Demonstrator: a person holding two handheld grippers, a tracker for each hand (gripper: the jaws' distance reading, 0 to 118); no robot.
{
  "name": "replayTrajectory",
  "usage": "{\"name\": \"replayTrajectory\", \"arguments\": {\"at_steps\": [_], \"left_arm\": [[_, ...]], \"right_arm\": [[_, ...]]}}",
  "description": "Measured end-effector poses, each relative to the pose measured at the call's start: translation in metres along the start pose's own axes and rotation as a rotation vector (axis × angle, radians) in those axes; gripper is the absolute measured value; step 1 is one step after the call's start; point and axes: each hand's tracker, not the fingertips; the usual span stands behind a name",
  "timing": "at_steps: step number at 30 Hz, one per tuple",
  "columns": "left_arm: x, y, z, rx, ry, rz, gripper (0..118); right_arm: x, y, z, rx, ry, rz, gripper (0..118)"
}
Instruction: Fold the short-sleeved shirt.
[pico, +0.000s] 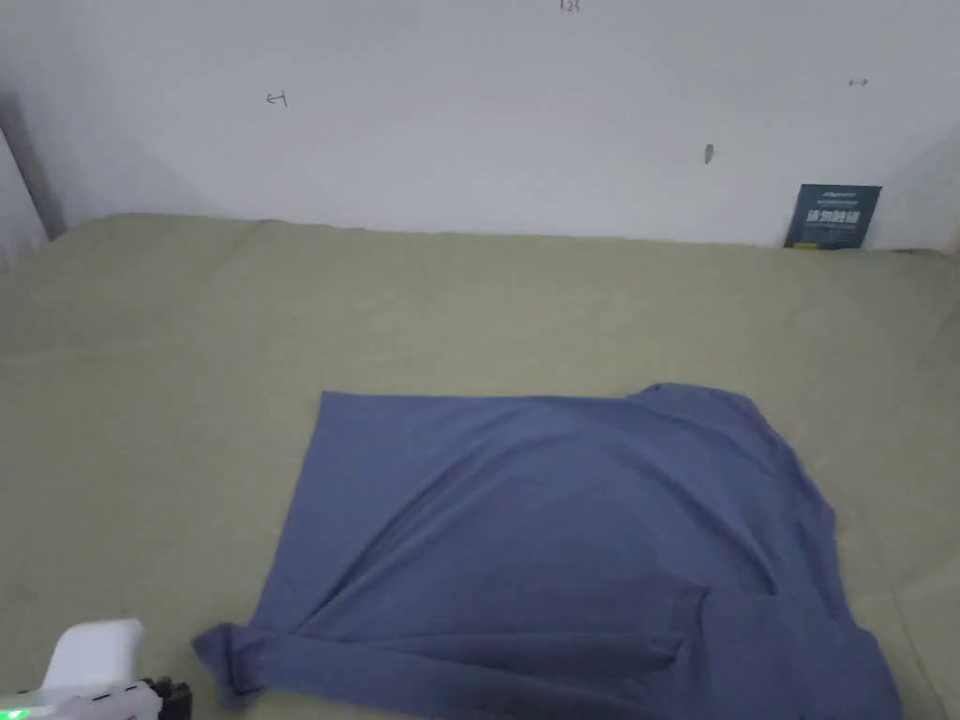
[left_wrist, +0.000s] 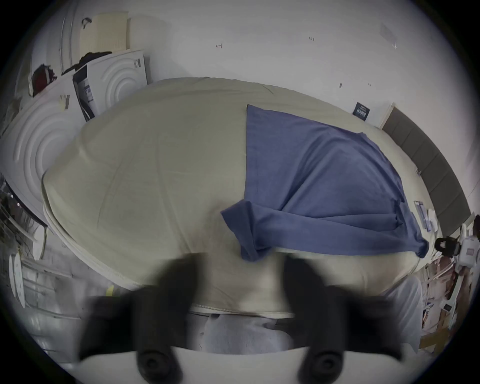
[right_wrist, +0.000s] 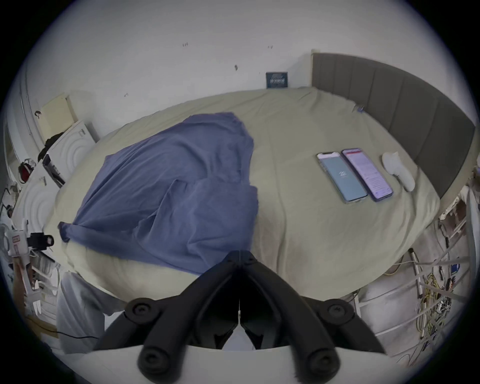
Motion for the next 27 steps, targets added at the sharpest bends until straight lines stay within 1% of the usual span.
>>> {"name": "replayTrajectory", "arguments": {"at_steps": [1, 2, 3, 4, 5, 6, 7, 8, 9, 10, 11, 12, 13, 14, 15, 18, 19, 20, 21, 22, 23, 24, 26, 27], "left_arm": [[-0.001, 0.0, -0.001, -0.001, -0.009, 0.006, 3], [-0.002, -0.001, -0.002, -0.006, -0.022, 0.016, 3], [-0.006, -0.002, -0.004, -0.013, -0.028, 0.023, 3], [-0.006, -0.002, -0.005, -0.011, -0.029, 0.023, 8], [-0.007, -0.002, -0.006, -0.003, -0.033, 0.032, 28], [-0.007, 0.0, -0.006, 0.014, -0.053, 0.037, 69], [-0.012, 0.002, -0.005, 0.026, -0.068, 0.036, 118], [-0.012, 0.006, -0.009, 0.023, -0.084, 0.027, 117], [-0.011, 0.009, -0.017, 0.002, -0.085, 0.02, 117], [-0.005, 0.007, -0.015, 0.103, -0.105, -0.019, 117], [-0.011, 0.001, -0.018, 0.018, -0.078, -0.005, 117], [-0.008, -0.001, -0.025, 0.006, -0.062, -0.017, 117], [-0.006, -0.003, -0.031, -0.007, -0.052, -0.014, 117], [-0.004, -0.007, -0.036, -0.002, -0.055, -0.002, 117], [-0.013, 0.028, -0.046, -0.003, -0.06, 0.008, 117], [-0.011, 0.036, -0.066, -0.023, -0.056, 0.032, 117], [-0.022, 0.042, -0.08, -0.037, -0.063, 0.033, 113], [-0.023, 0.042, -0.083, -0.04, -0.071, 0.027, 104], [-0.021, 0.042, -0.084, -0.039, -0.074, 0.02, 87], [-0.02, 0.041, -0.084, -0.036, -0.07, 0.011, 48], [-0.021, 0.039, -0.082, -0.025, -0.068, 0.012, 15], [-0.022, 0.038, -0.082, -0.016, -0.087, 0.018, 9], [-0.022, 0.037, -0.083, -0.02, -0.087, 0.025, 9], [0.008, 0.027, -0.054, 0.027, -0.03, -0.022, 9]], "right_arm": [[0.0, 0.005, -0.004, -0.037, 0.066, 0.045, 1], [0.001, 0.008, -0.005, -0.058, 0.091, 0.033, 1], [0.0, 0.009, -0.006, -0.049, 0.088, 0.03, 1], [-0.001, 0.01, -0.007, -0.045, 0.084, 0.032, 1], [-0.005, 0.009, -0.001, -0.036, 0.11, 0.08, 1], [-0.005, 0.009, -0.001, -0.038, 0.112, 0.083, 1], [-0.007, 0.01, -0.001, -0.039, 0.112, 0.083, 1], [-0.008, 0.01, -0.002, -0.044, 0.114, 0.08, 1], [-0.005, 0.01, -0.005, -0.054, 0.151, 0.093, 1], [-0.005, 0.01, -0.006, -0.061, 0.162, 0.088, 1], [-0.005, 0.009, -0.007, -0.065, 0.165, 0.086, 1], [-0.006, 0.009, -0.008, -0.072, 0.166, 0.088, 1], [-0.003, 0.001, -0.012, -0.072, 0.15, 0.067, 1], [-0.003, -0.001, -0.012, -0.076, 0.147, 0.07, 1], [-0.003, -0.002, -0.012, -0.081, 0.146, 0.072, 1], [-0.004, 0.0, -0.022, -0.104, 0.167, 0.079, 1], [-0.002, -0.001, -0.024, -0.107, 0.163, 0.082, 1], [-0.001, -0.002, -0.026, -0.112, 0.16, 0.085, 1], [-0.001, -0.003, -0.024, -0.118, 0.143, 0.073, 1], [0.0, -0.003, -0.024, -0.121, 0.142, 0.073, 1], [0.002, -0.004, -0.024, -0.124, 0.144, 0.077, 1], [0.003, -0.004, -0.024, -0.126, 0.143, 0.081, 1], [0.006, -0.005, -0.028, -0.124, 0.132, 0.071, 1], [0.008, -0.005, -0.027, -0.123, 0.136, 0.07, 1]]}}
